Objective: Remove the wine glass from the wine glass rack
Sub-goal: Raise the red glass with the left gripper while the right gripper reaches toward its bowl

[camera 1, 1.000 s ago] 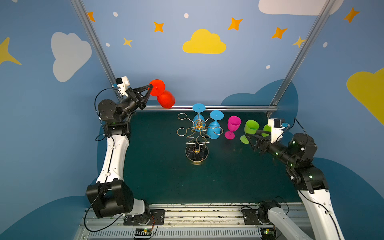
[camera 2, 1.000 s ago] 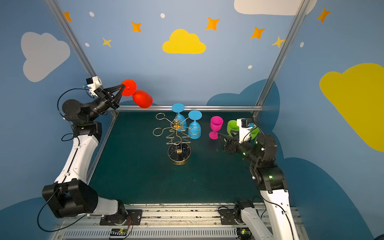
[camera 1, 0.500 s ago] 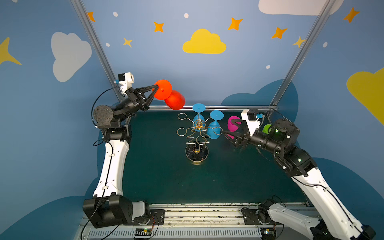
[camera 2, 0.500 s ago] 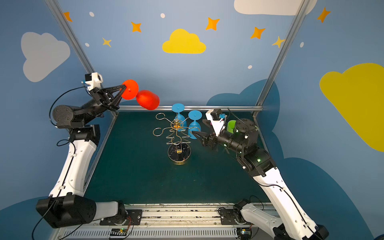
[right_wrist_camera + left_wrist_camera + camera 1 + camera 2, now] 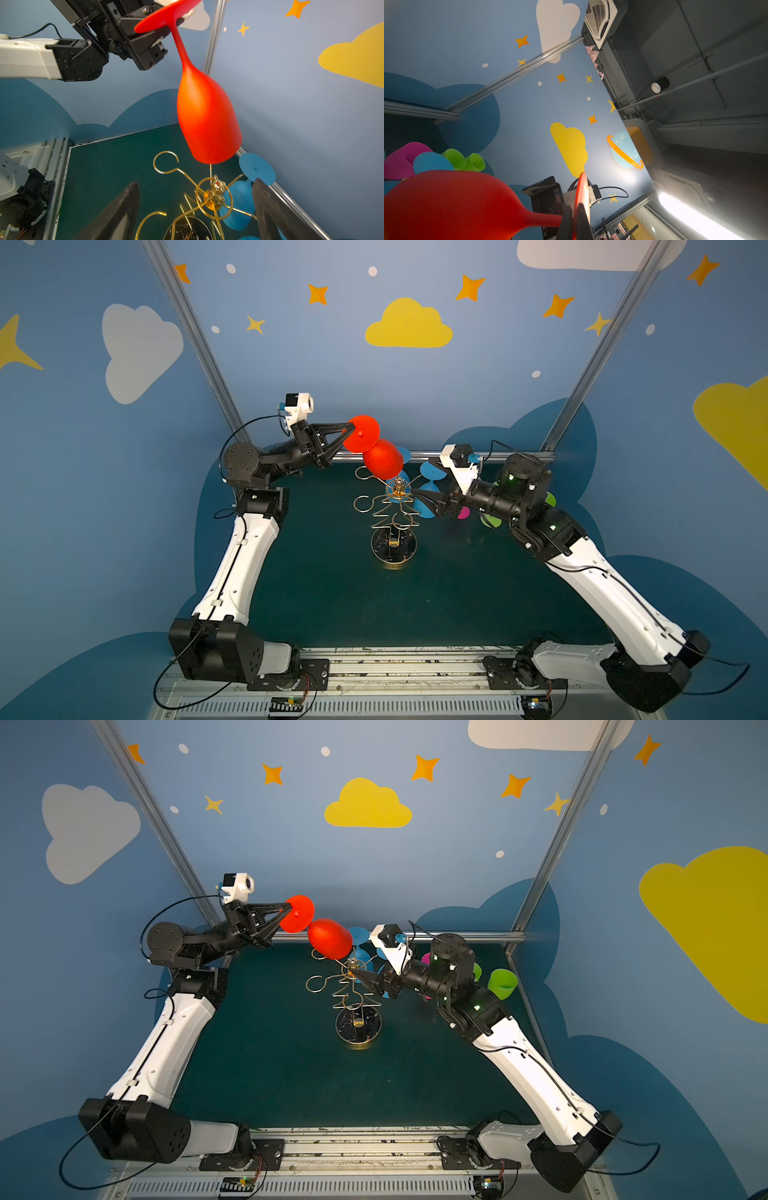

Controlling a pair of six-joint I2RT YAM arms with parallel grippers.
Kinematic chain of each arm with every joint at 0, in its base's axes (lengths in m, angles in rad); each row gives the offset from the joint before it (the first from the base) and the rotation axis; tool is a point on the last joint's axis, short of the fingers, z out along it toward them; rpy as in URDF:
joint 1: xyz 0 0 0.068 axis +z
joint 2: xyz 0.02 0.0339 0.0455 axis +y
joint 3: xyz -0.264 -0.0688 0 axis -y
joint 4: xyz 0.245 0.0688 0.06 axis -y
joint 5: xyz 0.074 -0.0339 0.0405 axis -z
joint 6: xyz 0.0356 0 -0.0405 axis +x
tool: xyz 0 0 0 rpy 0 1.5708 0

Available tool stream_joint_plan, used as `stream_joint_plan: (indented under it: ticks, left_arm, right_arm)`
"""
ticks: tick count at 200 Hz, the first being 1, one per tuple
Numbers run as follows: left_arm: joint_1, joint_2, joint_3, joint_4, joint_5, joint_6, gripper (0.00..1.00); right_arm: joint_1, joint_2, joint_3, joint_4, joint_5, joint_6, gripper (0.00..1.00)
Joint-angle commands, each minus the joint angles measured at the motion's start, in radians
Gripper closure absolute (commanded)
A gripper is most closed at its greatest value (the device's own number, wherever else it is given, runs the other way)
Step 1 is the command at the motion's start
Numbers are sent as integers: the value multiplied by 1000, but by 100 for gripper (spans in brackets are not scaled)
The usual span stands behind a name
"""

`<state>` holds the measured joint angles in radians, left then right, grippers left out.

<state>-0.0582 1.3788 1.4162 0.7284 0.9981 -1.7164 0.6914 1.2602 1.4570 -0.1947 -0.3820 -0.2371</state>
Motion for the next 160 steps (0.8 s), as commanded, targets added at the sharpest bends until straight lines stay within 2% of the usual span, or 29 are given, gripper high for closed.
stream_joint_plan:
  ticks: [1,89,160]
  left_arm:
    - [-22,-4,42,3,13,18,97]
    - [-95,-8,29,-49,0,47,97]
    - [-132,-12,5,-16,-8,14,97]
  right_arm:
    - [17,18,17,95,-11,-62,14]
    - [42,127,39,219,-37,-62,13]
    - [54,186,65,263,17,-52,13]
